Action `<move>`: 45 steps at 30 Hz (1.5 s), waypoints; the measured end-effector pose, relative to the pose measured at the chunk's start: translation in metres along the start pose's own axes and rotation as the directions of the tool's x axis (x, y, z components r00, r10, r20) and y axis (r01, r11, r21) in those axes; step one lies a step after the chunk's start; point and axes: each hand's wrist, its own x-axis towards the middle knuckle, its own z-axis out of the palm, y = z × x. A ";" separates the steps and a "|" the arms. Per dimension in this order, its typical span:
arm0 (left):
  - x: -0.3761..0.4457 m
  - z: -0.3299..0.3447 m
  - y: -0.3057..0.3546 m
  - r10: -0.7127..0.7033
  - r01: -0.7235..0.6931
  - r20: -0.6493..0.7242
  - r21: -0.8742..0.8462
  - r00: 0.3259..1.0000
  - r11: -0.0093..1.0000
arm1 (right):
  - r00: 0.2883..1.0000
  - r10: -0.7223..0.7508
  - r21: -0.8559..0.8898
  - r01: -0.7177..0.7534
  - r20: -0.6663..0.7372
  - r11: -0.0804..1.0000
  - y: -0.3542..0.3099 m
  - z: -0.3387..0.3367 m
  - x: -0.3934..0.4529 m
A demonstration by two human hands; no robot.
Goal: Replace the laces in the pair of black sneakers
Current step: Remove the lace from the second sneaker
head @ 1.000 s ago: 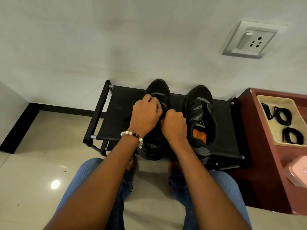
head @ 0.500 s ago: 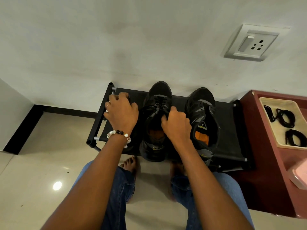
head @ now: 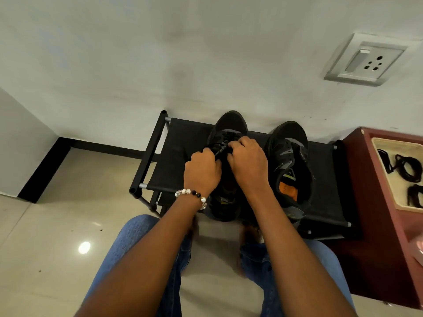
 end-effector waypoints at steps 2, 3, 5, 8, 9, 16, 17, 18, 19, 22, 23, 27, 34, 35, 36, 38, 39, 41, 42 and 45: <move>0.001 0.001 -0.002 -0.029 0.028 -0.013 -0.027 1.000 0.999 | 0.998 0.012 0.000 -0.012 -0.057 1.000 -0.005 0.003 0.001; 0.001 0.001 -0.003 -0.040 0.039 -0.013 -0.033 0.999 0.999 | 0.996 0.015 0.008 -0.014 -0.083 1.000 -0.007 0.005 0.002; 0.002 0.001 -0.003 -0.045 0.045 -0.020 -0.027 0.999 0.999 | 0.994 0.018 0.032 -0.014 -0.111 0.999 -0.008 0.007 0.003; 0.001 0.004 -0.001 -0.051 0.051 -0.033 -0.013 0.998 0.999 | 0.986 0.079 0.120 -0.062 -0.146 0.991 -0.006 0.005 0.002; 0.001 0.004 -0.001 -0.059 0.059 -0.030 -0.015 0.998 0.998 | 0.979 0.130 0.174 -0.103 -0.154 0.979 -0.005 0.004 0.002; 0.000 0.003 0.001 -0.084 0.084 0.002 0.009 0.996 0.996 | 0.766 0.629 0.700 -0.520 0.130 0.489 0.004 -0.005 0.007; 0.000 0.003 0.000 -0.085 0.085 0.007 0.009 0.996 0.996 | 0.769 0.616 0.714 -0.528 0.171 0.460 0.006 -0.006 0.007; 0.001 0.002 -0.001 -0.087 0.087 0.010 0.004 0.996 0.996 | 0.792 0.582 0.729 -0.507 0.184 0.459 0.007 -0.009 0.008; 0.002 0.002 -0.001 -0.090 0.090 0.012 -0.002 0.996 0.996 | 0.832 0.526 0.750 -0.460 0.176 0.476 0.007 -0.012 0.008; 0.001 0.002 -0.001 -0.084 0.084 0.014 -0.001 0.996 0.996 | 0.970 0.233 0.677 -0.220 0.073 0.702 0.010 -0.017 0.010; 0.001 0.001 0.000 -0.085 0.085 0.014 0.001 0.996 0.996 | 0.989 0.130 0.528 -0.147 0.071 0.836 0.010 -0.015 0.010; -0.001 0.001 0.003 -0.099 0.099 0.000 0.015 0.995 0.995 | 0.998 -0.017 0.027 0.016 0.055 0.999 0.006 -0.004 0.007; -0.005 0.005 0.007 -0.112 0.114 -0.026 0.061 0.993 0.992 | 0.928 0.362 0.637 -0.229 -0.085 0.736 -0.002 -0.008 0.005; -0.005 0.005 0.007 -0.116 0.117 -0.027 0.061 0.993 0.991 | 0.891 0.451 0.775 -0.252 -0.047 0.579 0.000 -0.013 0.007; -0.005 0.005 0.008 -0.117 0.118 -0.028 0.064 0.993 0.991 | 0.845 0.534 0.894 -0.260 0.029 0.363 0.003 -0.019 0.009; -0.006 0.005 0.009 -0.115 0.117 -0.027 0.075 0.993 0.990 | 0.765 0.604 0.973 -0.211 0.223 -0.092 0.007 -0.030 0.010; -0.006 0.005 0.009 -0.115 0.117 -0.026 0.076 0.993 0.990 | 0.741 0.600 0.952 -0.190 0.300 -0.242 0.007 -0.034 0.010; -0.006 0.005 0.009 -0.123 0.124 -0.022 0.064 0.992 0.990 | 0.716 0.599 0.931 -0.232 0.359 -0.281 0.007 -0.033 0.008; -0.005 0.004 0.009 -0.127 0.128 -0.019 0.054 0.992 0.990 | 0.735 0.591 0.943 -0.278 0.332 -0.184 0.007 -0.032 0.008; -0.004 0.003 0.007 -0.128 0.128 -0.009 0.043 0.992 0.991 | 0.896 0.429 0.861 -0.307 0.117 0.406 0.008 -0.023 0.009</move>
